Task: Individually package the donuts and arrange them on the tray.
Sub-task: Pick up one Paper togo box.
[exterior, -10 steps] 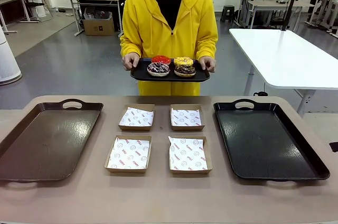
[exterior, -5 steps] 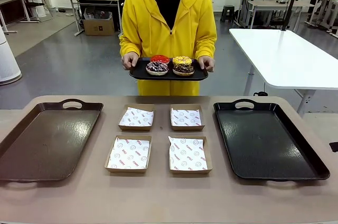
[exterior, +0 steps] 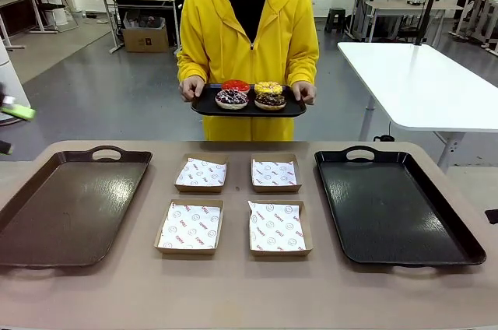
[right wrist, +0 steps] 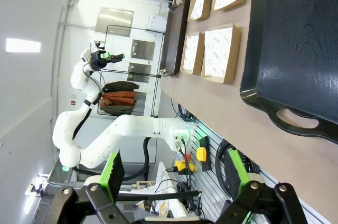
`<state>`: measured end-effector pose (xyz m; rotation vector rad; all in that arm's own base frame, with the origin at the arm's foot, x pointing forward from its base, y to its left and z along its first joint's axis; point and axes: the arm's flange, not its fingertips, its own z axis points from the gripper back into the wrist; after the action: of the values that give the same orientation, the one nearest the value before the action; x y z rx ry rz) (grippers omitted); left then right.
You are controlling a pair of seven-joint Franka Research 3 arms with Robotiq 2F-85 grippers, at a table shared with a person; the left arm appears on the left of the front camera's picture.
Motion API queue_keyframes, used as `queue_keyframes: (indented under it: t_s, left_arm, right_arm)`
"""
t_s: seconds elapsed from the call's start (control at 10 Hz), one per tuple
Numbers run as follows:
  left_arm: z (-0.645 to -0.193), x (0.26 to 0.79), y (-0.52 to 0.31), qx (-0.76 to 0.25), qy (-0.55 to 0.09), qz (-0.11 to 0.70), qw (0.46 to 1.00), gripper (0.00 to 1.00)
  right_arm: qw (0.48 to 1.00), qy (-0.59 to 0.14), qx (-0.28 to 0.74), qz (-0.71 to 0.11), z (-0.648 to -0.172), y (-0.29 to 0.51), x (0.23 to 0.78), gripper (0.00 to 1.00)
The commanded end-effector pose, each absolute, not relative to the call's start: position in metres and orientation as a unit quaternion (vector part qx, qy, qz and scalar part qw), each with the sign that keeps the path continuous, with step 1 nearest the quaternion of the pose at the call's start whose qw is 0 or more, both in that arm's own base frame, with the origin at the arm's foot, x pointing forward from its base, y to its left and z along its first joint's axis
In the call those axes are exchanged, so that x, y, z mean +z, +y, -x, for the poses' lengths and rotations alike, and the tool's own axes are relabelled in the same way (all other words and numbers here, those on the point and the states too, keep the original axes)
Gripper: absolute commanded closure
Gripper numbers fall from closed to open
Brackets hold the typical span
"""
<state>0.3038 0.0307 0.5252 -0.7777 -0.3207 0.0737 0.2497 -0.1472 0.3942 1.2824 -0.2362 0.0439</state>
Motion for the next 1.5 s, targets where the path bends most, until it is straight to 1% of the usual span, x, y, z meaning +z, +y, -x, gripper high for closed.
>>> queue_keyframes:
  t_s: [0.0,0.1,0.3,0.5,0.8,1.0,1.3,1.4]
  left_arm:
    - [-0.310,0.526,-0.029,0.019,-0.112,0.292,0.950,0.00]
    - [-0.315,0.524,-0.063,0.007,-0.105,0.256,0.961,0.00]
    - [-0.324,0.502,-0.111,0.005,-0.089,0.184,0.979,0.00]
    - [-0.340,0.466,-0.152,-0.001,-0.081,0.123,0.989,0.00]
    - [-0.375,0.412,-0.191,-0.027,-0.078,0.060,0.995,0.00]
    - [-0.377,0.383,-0.216,-0.020,-0.091,0.039,0.995,0.00]
    - [-0.394,0.374,-0.240,-0.049,-0.075,0.023,0.996,0.00]
    - [-0.390,0.373,-0.239,-0.042,-0.072,0.040,0.996,0.00]
  right_arm:
    - [0.791,-0.113,0.022,-0.600,-0.249,-0.148,0.394,0.00]
    - [0.791,-0.113,0.022,-0.600,-0.249,-0.148,0.394,0.00]
    - [0.791,-0.113,0.022,-0.600,-0.249,-0.148,0.394,0.00]
    - [0.791,-0.113,0.022,-0.600,-0.249,-0.148,0.394,0.00]
    - [0.791,-0.113,0.022,-0.600,-0.249,-0.148,0.394,0.00]
    - [0.791,-0.113,0.022,-0.600,-0.249,-0.148,0.394,0.00]
    - [0.791,-0.113,0.022,-0.600,-0.249,-0.148,0.394,0.00]
    - [0.791,-0.113,0.022,-0.600,-0.249,-0.148,0.394,0.00]
